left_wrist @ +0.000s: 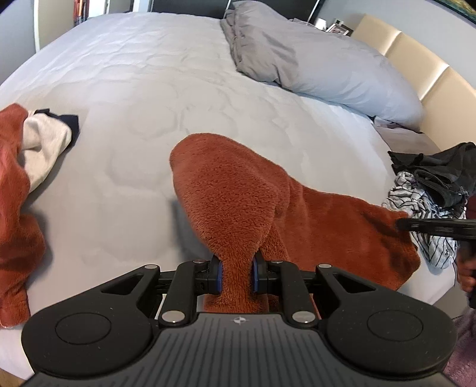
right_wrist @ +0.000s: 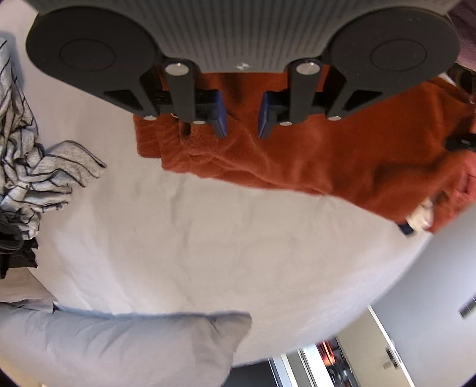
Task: Fold clothes
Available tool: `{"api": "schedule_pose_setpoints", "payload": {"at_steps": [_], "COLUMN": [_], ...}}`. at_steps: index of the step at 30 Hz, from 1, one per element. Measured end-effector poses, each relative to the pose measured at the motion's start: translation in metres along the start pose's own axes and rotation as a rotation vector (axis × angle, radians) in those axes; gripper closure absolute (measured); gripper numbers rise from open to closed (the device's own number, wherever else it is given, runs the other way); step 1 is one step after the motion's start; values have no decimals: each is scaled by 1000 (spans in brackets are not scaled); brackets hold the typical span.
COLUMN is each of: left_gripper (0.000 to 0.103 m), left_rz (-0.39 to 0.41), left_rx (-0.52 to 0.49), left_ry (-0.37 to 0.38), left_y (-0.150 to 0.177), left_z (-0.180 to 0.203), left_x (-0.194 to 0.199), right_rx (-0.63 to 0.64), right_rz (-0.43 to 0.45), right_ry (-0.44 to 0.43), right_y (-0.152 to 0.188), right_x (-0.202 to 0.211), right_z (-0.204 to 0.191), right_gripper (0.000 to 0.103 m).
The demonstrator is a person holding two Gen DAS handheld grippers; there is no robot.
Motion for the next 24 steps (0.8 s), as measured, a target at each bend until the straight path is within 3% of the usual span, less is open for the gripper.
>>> {"api": "schedule_pose_setpoints", "payload": {"at_steps": [7, 14, 20, 24], "left_gripper": [88, 88, 88, 88], "left_rz": [18, 32, 60, 30], "left_rx": [-52, -138, -281, -377], "left_ry": [33, 57, 72, 59], "left_y": [-3, -15, -27, -39], "left_z": [18, 53, 119, 172], "left_x": [7, 17, 34, 19], "right_rx": [-27, -10, -23, -84], "right_rz": [-74, -33, 25, 50], "right_ry": [105, 38, 68, 72], "right_y": [-17, -9, -3, 2], "right_x": [-50, -12, 19, 37], "right_z": [11, 7, 22, 45], "right_gripper": [79, 75, 71, 69]}}
Point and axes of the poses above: each gripper's, at about its wrist camera, not at the fingertips, and x roughly against the way its jaws point, z to its right, y to its underside, the point moved 3 cm from there along -x, roughly the way its jaws point, and after that the axes turned 13 degrees about -z, right-handed, at the moved point
